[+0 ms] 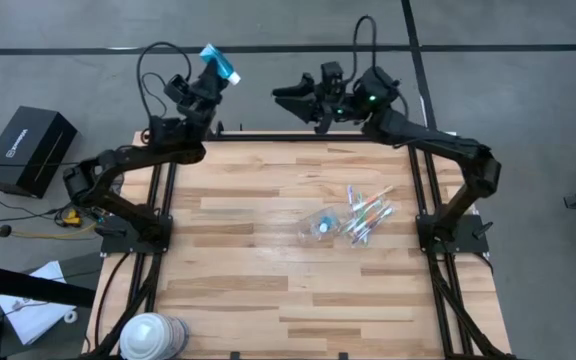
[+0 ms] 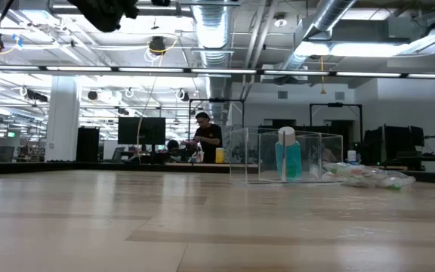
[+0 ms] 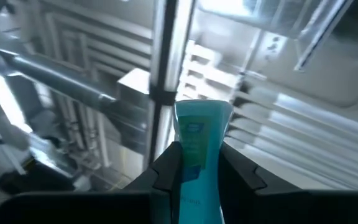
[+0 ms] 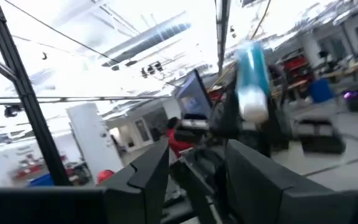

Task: Pick & Place toothbrushing station
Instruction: Put the blue mouthwash into the transparent organizer

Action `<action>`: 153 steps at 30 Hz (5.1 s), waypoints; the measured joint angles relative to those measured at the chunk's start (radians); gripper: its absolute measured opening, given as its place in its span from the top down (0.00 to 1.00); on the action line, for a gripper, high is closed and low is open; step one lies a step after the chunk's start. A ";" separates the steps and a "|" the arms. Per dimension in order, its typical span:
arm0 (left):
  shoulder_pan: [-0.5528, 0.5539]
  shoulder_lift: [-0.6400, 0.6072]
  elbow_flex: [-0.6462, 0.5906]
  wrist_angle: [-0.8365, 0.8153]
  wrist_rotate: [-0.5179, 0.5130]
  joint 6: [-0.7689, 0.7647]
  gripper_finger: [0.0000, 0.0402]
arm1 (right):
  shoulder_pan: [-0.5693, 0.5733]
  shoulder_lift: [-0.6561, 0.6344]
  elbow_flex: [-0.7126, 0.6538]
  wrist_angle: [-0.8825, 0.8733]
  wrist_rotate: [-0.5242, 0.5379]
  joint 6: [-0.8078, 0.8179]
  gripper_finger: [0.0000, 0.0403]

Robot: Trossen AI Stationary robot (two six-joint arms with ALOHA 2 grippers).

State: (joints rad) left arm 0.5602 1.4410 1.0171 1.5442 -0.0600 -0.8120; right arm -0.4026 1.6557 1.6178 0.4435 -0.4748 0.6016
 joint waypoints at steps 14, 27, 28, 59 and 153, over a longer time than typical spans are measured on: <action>0.000 0.002 0.037 -0.010 0.068 -0.065 0.84 | 0.015 0.101 0.154 -0.003 -0.021 -0.036 0.66; 0.012 0.000 0.037 -0.048 0.123 -0.102 0.84 | -0.001 0.096 0.154 -0.093 -0.115 -0.112 0.61; 0.016 -0.003 0.037 -0.049 0.121 -0.114 0.84 | -0.005 0.092 0.154 -0.113 -0.114 -0.137 0.62; -0.029 -0.013 0.107 -0.157 0.168 -0.132 0.85 | -0.023 0.165 0.154 0.050 -0.025 -0.123 0.67; 0.050 0.030 0.136 -0.360 0.497 -0.349 0.85 | -0.198 0.155 0.213 -0.010 -0.481 0.177 0.67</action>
State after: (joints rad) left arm 0.6104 1.4711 1.1534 1.1846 0.4374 -1.1614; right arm -0.6003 1.8110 1.8306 0.4331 -0.9560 0.7784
